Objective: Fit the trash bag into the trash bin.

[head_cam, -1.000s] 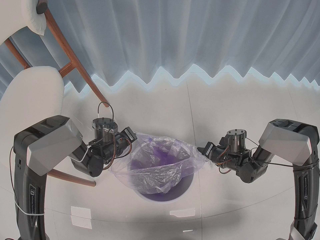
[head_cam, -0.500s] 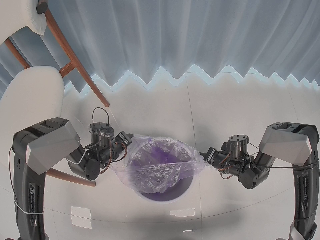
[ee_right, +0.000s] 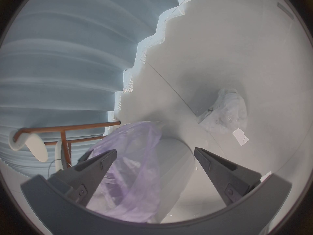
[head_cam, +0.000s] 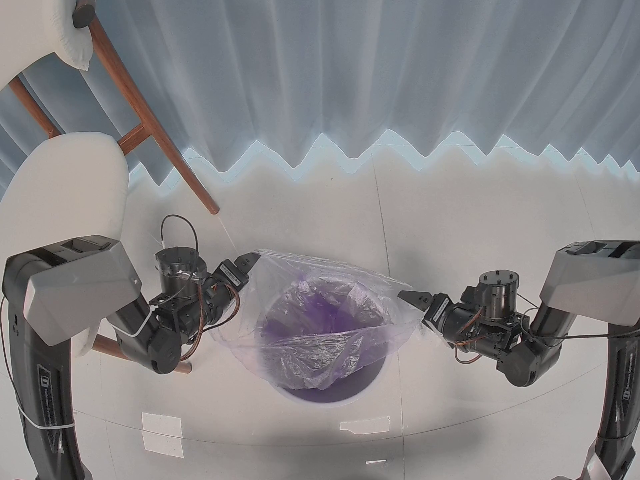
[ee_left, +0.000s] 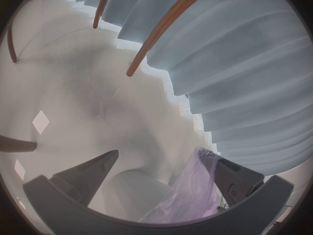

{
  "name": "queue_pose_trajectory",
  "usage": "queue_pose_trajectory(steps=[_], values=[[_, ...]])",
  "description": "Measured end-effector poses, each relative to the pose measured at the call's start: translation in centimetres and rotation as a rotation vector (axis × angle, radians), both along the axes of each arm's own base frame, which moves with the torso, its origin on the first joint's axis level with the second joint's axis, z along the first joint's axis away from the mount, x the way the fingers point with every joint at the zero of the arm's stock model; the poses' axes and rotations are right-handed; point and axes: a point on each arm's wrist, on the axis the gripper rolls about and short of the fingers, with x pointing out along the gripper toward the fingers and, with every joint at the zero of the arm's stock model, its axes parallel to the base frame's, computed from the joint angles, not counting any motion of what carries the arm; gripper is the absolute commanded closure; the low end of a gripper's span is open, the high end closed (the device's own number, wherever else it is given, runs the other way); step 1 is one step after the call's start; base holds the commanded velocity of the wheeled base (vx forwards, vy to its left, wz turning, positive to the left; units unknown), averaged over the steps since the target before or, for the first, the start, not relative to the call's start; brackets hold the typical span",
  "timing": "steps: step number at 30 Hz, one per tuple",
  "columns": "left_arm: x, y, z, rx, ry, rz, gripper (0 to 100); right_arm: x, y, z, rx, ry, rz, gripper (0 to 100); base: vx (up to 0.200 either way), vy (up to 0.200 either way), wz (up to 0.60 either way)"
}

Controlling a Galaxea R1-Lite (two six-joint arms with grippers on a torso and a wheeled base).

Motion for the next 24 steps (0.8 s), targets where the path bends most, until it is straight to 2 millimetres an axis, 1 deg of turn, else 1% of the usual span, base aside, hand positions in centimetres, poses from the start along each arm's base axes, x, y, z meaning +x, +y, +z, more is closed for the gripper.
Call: queue_pose_trajectory(steps=[7,9,13,16,21,24], values=[[-3.6,1.0,1.0,-0.045,0.035,-0.022,0,-3.7,-1.5,3.0,0.053,0.029,-0.012,0,0.0,0.0,0.0],[-4.1,1.4,1.2,-0.051,0.042,-0.025,0,-4.5,-1.8,3.6,0.061,0.032,-0.011,0,0.0,0.0,0.0],[-4.7,1.8,1.1,-0.049,0.081,-0.058,0,-5.6,-2.2,4.6,0.069,0.024,-0.008,0,0.0,0.0,0.0],[-4.7,1.9,0.8,-0.004,0.091,-0.089,0,-6.1,-2.3,5.1,0.073,0.016,-0.006,0,0.0,0.0,0.0],[-4.6,2.2,0.6,0.159,0.019,-0.121,0,-6.4,-2.4,5.5,0.075,0.007,-0.004,0,0.0,0.0,0.0],[-4.6,2.5,1.1,0.194,-0.037,-0.12,0,-6.5,-2.4,5.6,0.076,0.005,-0.003,0,0.0,0.0,0.0]])
